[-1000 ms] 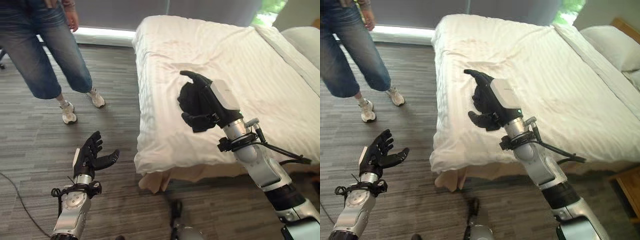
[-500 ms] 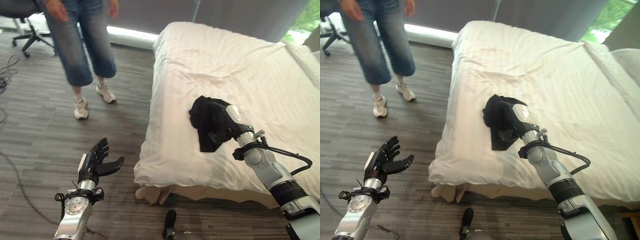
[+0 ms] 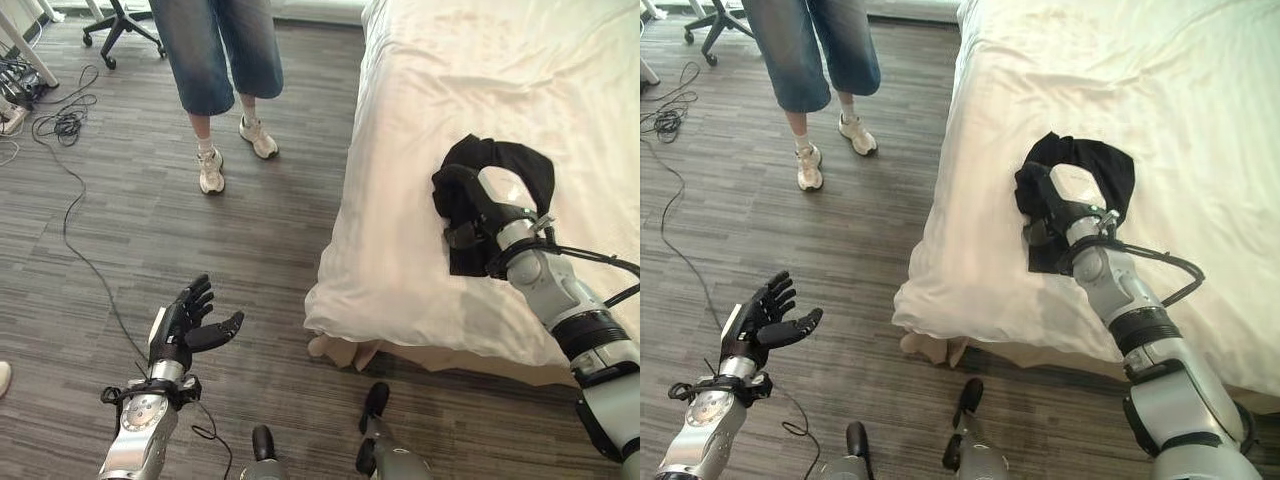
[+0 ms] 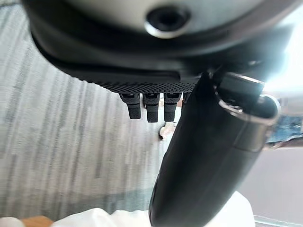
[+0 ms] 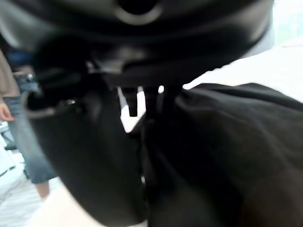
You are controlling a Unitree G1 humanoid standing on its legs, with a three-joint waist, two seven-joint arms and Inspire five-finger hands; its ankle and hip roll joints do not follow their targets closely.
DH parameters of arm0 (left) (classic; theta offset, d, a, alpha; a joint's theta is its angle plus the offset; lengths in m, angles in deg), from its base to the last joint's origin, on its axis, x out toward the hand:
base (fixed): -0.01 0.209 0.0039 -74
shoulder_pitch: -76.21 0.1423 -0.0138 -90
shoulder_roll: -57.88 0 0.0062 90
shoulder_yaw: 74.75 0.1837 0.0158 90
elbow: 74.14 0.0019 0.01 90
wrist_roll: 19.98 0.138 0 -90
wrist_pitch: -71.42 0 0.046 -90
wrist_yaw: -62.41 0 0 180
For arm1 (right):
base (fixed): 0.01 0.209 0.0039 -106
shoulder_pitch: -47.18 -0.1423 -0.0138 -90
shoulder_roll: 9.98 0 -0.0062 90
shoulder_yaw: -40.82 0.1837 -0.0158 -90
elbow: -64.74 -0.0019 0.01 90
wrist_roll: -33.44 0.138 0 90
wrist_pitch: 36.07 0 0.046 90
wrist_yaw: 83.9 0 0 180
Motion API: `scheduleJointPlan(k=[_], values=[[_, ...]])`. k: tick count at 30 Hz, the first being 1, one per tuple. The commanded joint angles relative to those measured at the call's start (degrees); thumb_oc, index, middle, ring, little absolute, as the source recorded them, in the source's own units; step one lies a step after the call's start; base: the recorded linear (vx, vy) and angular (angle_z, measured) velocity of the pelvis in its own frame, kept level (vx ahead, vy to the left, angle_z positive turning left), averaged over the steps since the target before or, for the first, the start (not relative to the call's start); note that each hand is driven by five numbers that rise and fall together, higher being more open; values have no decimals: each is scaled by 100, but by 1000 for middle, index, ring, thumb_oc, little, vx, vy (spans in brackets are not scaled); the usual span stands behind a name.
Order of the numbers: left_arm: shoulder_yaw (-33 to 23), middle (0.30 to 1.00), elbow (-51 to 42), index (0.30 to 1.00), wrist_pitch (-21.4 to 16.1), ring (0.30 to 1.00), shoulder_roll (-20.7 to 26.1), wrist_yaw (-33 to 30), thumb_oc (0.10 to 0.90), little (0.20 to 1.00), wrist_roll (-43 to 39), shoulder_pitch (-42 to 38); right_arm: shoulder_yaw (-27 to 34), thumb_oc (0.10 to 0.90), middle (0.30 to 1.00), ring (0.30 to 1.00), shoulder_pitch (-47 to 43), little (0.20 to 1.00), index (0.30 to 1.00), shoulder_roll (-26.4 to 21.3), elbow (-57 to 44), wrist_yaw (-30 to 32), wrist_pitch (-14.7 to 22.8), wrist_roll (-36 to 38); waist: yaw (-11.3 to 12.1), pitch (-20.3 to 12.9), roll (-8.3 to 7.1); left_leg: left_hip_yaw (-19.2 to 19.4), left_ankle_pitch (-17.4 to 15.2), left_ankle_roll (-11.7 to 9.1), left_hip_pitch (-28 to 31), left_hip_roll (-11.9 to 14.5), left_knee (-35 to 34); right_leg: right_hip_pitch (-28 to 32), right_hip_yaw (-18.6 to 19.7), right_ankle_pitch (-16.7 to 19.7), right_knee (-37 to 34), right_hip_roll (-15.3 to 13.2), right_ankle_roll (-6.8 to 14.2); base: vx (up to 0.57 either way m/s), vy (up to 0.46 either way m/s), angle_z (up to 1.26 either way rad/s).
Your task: Pick up bed clothes into laundry basket.
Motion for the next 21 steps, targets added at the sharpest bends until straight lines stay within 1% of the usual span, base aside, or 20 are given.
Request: scheduleJointPlan(k=[1,2,6,7,8,9,10,11,12,13,15,18,20,21], values=[[-145,900,-737,900,-751,900,500,111,800,900,-103,-170,-80,800,900,900,-894,900,900,-412,143,449,95,138,-28,-129,-282,-38,191,-70,-126,-252,-59,796,134,-755,24,-350,704,15,-45,7],[-145,900,-737,900,-751,900,499,111,800,900,-104,-171,-82,800,900,900,-895,900,900,-413,144,449,96,138,-28,-135,-281,-38,191,-70,-132,-251,-59,790,134,-754,24,-349,703,18,-53,7],[-185,900,-725,900,-770,900,500,153,800,900,-179,-101,-135,800,900,900,-1083,900,900,-780,411,457,111,235,-54,-83,-120,24,312,-135,-351,-222,-59,549,194,-755,24,-324,703,9,-38,2],[-185,900,-725,900,-770,900,500,153,800,900,-179,-101,-136,800,900,900,-1084,900,900,-780,411,457,111,235,-54,-84,-119,24,312,-135,-351,-222,-59,549,194,-755,24,-324,703,0,-30,-6],[-182,900,-726,900,-773,900,505,162,800,900,-180,-97,-133,800,900,900,-1095,900,900,-825,448,461,123,248,-55,-72,-85,45,337,-146,-380,-218,-59,504,214,-754,24,-321,702,-1,-34,-5],[-168,900,-719,900,-772,900,511,162,800,900,-171,-83,-129,800,900,900,-1224,900,900,-977,615,511,125,311,-66,-50,-14,94,375,-175,-427,-210,-59,451,221,-750,24,-326,706,4,-40,-3],[-167,900,-727,900,-772,900,506,170,800,900,-177,-68,-119,800,900,900,-1261,900,900,-1040,668,530,124,320,-71,-41,21,101,397,-187,-438,-204,-59,442,216,-758,24,-326,707,89,-28,-8],[-144,900,-751,900,-771,900,496,208,800,900,-203,-32,-115,800,900,900,-1346,900,900,-1154,863,580,113,344,-74,-35,117,87,315,-248,-381,-175,-59,490,274,-877,24,-311,763,90,-5,-6],[-118,900,-771,900,-776,900,490,239,800,900,-213,-12,-95,800,900,900,-1388,900,900,-1218,967,612,115,362,-85,-27,155,100,340,-261,-382,-172,-59,490,271,-880,24,-314,767,85,2,-2],[-117,900,-770,900,-777,900,486,240,800,900,-214,-14,-104,800,900,900,-1398,900,900,-1220,974,613,120,364,-84,-25,160,101,340,-262,-381,-171,-59,490,272,-879,24,-313,766,0,0,0],[-82,900,-826,900,-754,900,460,296,800,900,-223,52,-81,800,900,900,-1459,900,900,-1384,1129,670,98,383,-117,-19,239,132,394,-287,-348,-163,-59,513,264,-908,24,-309,763,0,0,0],[-66,900,-859,900,-722,900,401,344,800,900,-223,151,-94,800,900,900,-1455,900,900,-1452,1103,691,76,366,-150,-23,282,156,415,-297,-266,-149,-59,582,283,-944,24,-293,750,19,-4,-3],[-58,900,-876,900,-701,900,375,378,800,900,-217,210,-93,800,900,900,-1457,900,900,-1460,1099,701,73,362,-170,-29,294,175,420,-297,-208,-149,-59,641,289,-957,24,-282,744,-12,-11,-7],[-56,900,-883,900,-694,900,355,386,800,900,-220,225,-84,800,900,900,-1437,900,900,-1461,1084,696,70,360,-191,-6,279,237,520,-251,-235,-154,-59,609,242,-856,24,-291,685,19,-15,-6]])
